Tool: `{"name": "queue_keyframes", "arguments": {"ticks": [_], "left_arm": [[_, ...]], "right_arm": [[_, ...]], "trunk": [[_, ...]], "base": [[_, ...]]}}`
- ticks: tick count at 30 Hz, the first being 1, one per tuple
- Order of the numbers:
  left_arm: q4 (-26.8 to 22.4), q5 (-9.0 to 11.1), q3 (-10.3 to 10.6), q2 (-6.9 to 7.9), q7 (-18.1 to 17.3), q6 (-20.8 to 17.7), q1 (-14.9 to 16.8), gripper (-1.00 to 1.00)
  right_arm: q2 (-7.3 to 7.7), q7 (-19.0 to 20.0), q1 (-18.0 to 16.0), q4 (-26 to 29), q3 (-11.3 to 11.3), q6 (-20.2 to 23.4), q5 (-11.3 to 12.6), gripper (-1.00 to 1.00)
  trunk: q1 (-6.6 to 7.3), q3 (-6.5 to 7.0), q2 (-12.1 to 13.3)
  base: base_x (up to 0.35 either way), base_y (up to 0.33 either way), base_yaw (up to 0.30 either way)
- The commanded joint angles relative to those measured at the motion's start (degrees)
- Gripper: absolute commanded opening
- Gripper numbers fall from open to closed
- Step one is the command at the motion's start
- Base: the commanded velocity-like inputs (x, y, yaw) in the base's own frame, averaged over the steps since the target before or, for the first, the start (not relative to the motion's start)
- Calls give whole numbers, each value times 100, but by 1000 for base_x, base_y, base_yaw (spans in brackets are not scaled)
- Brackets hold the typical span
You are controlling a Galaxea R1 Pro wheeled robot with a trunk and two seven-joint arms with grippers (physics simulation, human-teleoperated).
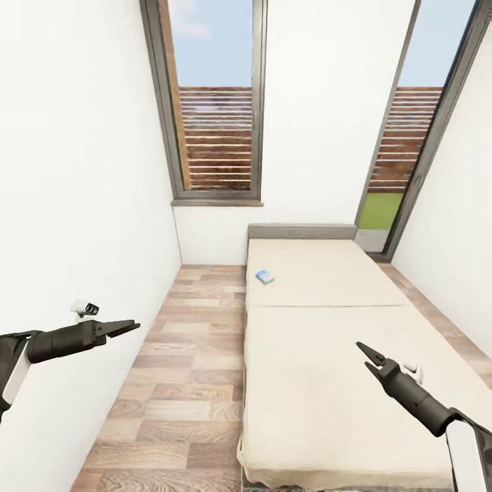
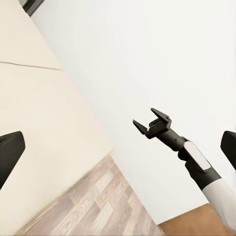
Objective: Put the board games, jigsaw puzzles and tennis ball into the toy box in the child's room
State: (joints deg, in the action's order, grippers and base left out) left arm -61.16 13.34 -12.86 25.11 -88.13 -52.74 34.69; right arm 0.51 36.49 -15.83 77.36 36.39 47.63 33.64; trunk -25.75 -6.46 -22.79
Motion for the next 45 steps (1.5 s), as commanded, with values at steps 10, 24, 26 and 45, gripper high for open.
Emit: {"name": "queue_keyframes", "arguments": {"ticks": [10, 24, 26, 45], "left_arm": [[-1, 2, -2, 3, -23, -61, 3, 100], [-1, 2, -4, 3, -23, -61, 3, 100], [-1, 2, -1, 3, -23, -61, 3, 100], [-1, 2, 2, 3, -29, -58, 3, 100]], "right_arm": [[3, -1, -8, -2, 2, 35, 2, 100], [7, 0, -8, -2, 0, 35, 2, 100], [4, 4, -8, -2, 0, 34, 2, 100], [-50, 12, -8, 4, 34, 1, -15, 100]], "trunk": [[-3, -70, -13], [-3, -150, -13], [-3, -161, -13], [-3, -215, -13]], "base": [[0, 144, -220], [58, 56, -220], [37, 19, -220], [3, 2, -108]]}}
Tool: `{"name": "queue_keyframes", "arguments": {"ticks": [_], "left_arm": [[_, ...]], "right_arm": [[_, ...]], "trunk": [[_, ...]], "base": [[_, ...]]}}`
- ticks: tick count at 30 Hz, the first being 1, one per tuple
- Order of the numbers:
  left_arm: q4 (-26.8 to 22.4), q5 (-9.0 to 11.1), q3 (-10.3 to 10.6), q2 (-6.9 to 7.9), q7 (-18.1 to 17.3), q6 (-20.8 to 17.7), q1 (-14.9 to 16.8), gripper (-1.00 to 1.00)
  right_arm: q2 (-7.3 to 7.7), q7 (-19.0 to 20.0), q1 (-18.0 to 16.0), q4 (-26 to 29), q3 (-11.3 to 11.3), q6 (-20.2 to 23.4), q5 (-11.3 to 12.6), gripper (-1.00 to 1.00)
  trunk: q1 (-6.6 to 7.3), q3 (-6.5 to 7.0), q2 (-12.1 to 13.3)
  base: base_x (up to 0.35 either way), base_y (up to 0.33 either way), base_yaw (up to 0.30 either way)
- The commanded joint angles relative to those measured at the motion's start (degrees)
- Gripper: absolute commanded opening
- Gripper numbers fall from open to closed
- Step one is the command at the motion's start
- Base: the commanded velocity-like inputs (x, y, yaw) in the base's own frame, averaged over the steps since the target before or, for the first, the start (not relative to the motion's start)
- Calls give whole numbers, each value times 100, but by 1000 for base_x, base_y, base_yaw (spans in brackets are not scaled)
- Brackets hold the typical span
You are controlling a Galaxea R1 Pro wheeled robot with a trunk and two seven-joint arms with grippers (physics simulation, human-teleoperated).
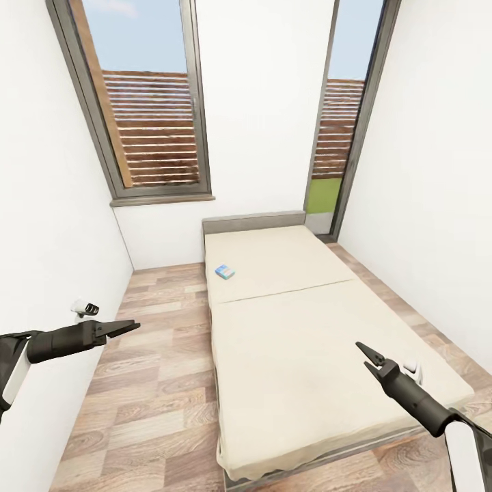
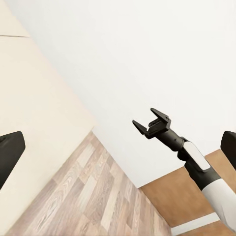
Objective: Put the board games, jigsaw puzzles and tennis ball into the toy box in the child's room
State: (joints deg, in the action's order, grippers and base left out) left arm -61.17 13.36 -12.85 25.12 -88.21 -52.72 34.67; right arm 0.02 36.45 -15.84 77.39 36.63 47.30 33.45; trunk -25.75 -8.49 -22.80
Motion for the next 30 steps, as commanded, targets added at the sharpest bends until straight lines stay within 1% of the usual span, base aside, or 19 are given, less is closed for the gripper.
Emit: {"name": "queue_keyframes", "arguments": {"ticks": [1, 26, 30], "left_arm": [[0, 0, 1, 2, -21, -61, 4, 100], [0, 0, 1, 2, -21, -63, 4, 100], [0, 0, 1, 2, -21, -63, 4, 100]], "right_arm": [[-2, 11, -7, -1, 10, 34, 3, 100], [-2, 27, -7, 3, 11, 33, 3, 100], [-2, 31, -7, 4, 7, 33, 3, 100]], "trunk": [[-3, -12, -12], [-3, -12, -12], [-3, -12, -12]], "base": [[0, 0, -2], [0, 0, 0], [85, 46, 0]]}}
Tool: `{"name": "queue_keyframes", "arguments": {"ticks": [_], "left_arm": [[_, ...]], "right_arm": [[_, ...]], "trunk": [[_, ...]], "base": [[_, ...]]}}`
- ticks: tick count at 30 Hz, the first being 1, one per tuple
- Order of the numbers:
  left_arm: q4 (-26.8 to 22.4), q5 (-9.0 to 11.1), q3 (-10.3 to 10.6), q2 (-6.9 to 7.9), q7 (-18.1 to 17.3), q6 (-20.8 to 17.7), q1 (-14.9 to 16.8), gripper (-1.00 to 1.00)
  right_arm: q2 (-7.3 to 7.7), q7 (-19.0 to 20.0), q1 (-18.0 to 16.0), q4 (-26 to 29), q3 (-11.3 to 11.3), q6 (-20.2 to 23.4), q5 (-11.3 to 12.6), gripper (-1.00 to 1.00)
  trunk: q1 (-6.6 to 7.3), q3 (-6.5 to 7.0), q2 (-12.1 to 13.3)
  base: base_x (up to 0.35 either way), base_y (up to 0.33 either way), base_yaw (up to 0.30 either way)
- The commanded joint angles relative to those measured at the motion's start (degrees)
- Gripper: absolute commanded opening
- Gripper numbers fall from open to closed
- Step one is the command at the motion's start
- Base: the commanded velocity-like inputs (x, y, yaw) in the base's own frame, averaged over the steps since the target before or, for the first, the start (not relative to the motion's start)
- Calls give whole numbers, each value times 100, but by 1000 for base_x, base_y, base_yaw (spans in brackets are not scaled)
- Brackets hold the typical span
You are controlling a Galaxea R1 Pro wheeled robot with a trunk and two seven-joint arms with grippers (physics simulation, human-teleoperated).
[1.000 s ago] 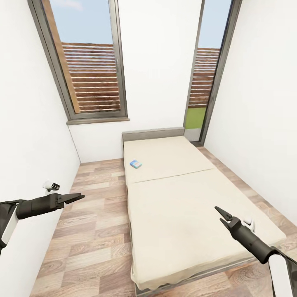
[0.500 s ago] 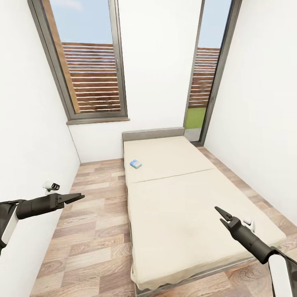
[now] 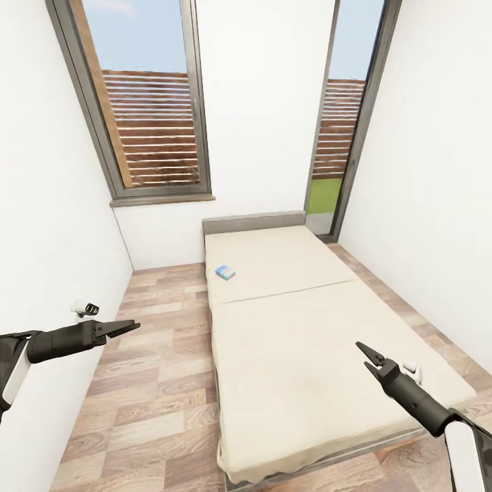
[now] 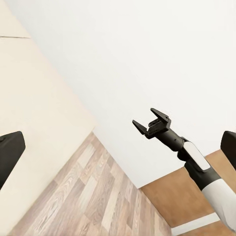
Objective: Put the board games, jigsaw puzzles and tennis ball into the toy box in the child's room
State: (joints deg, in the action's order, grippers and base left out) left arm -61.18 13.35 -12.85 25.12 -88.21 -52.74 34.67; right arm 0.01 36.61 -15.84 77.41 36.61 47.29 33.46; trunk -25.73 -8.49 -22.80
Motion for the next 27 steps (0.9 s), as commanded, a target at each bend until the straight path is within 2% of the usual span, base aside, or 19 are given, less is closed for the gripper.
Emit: {"name": "queue_keyframes", "arguments": {"ticks": [1, 13, 20, 27], "left_arm": [[0, 1, 2, 2, -20, -61, 5, 100], [0, 1, 2, 2, -20, -61, 5, 100], [0, 1, 2, 2, -20, -61, 5, 100], [0, 1, 2, 2, -27, -61, 5, 100]], "right_arm": [[-1, 13, -7, 2, 8, 34, 3, 100], [-1, -7, -7, 2, 4, 34, 10, 100], [9, -13, -7, -6, 10, 35, 20, 100], [9, -13, -7, -7, 6, 35, 20, 100]], "trunk": [[-5, -12, -12], [-5, -12, -12], [-5, -12, -12], [-5, -15, -12]], "base": [[127, 65, 0], [55, 19, -39], [194, 130, -234], [46, 180, -270]]}}
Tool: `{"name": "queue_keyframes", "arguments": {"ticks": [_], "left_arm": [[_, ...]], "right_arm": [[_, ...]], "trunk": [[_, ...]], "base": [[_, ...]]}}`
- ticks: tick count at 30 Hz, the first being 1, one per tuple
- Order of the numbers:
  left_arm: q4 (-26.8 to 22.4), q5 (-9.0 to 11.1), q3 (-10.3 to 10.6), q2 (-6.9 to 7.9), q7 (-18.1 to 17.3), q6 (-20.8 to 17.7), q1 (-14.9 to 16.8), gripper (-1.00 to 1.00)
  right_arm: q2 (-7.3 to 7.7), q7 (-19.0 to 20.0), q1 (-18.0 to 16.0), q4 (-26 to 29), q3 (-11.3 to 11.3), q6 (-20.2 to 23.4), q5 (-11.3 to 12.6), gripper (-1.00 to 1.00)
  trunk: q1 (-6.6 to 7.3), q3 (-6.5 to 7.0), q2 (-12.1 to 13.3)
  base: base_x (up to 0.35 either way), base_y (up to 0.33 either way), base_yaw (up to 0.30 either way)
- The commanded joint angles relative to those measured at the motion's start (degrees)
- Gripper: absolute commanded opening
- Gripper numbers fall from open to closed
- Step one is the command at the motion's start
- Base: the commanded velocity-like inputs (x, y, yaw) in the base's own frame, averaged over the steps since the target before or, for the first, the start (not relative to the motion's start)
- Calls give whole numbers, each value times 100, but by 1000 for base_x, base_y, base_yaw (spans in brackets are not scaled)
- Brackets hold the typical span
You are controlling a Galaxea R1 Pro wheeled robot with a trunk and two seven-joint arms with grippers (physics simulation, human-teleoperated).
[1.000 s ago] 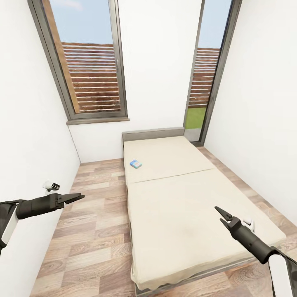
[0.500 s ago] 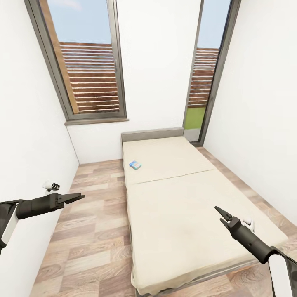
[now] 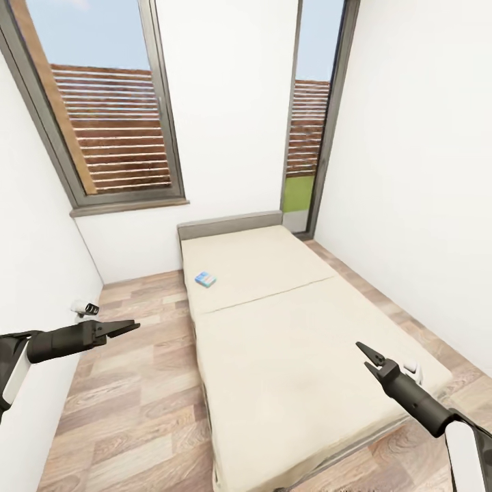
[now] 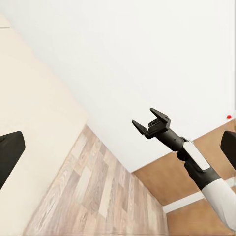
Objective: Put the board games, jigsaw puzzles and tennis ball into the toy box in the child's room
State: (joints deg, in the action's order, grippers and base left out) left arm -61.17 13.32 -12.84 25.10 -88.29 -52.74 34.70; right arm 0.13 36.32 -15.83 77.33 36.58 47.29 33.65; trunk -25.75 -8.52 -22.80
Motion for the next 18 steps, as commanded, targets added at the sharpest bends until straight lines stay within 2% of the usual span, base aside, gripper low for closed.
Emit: {"name": "queue_keyframes", "arguments": {"ticks": [1, 5, 18], "left_arm": [[-1, 4, 0, 3, -20, -61, 2, 100], [-1, 4, 0, 3, -21, -61, 2, 100], [-1, 4, 0, 3, -21, -61, 2, 100]], "right_arm": [[-3, 16, -8, 2, 9, 35, 1, 100], [-4, 16, -8, 2, 9, 35, 1, 100], [-4, 16, -8, 2, 7, 35, 1, 100]], "trunk": [[-4, -14, -12], [-4, -22, -12], [-4, -66, -12]], "base": [[9, 228, -272], [5, 209, -273], [0, 74, -268]]}}
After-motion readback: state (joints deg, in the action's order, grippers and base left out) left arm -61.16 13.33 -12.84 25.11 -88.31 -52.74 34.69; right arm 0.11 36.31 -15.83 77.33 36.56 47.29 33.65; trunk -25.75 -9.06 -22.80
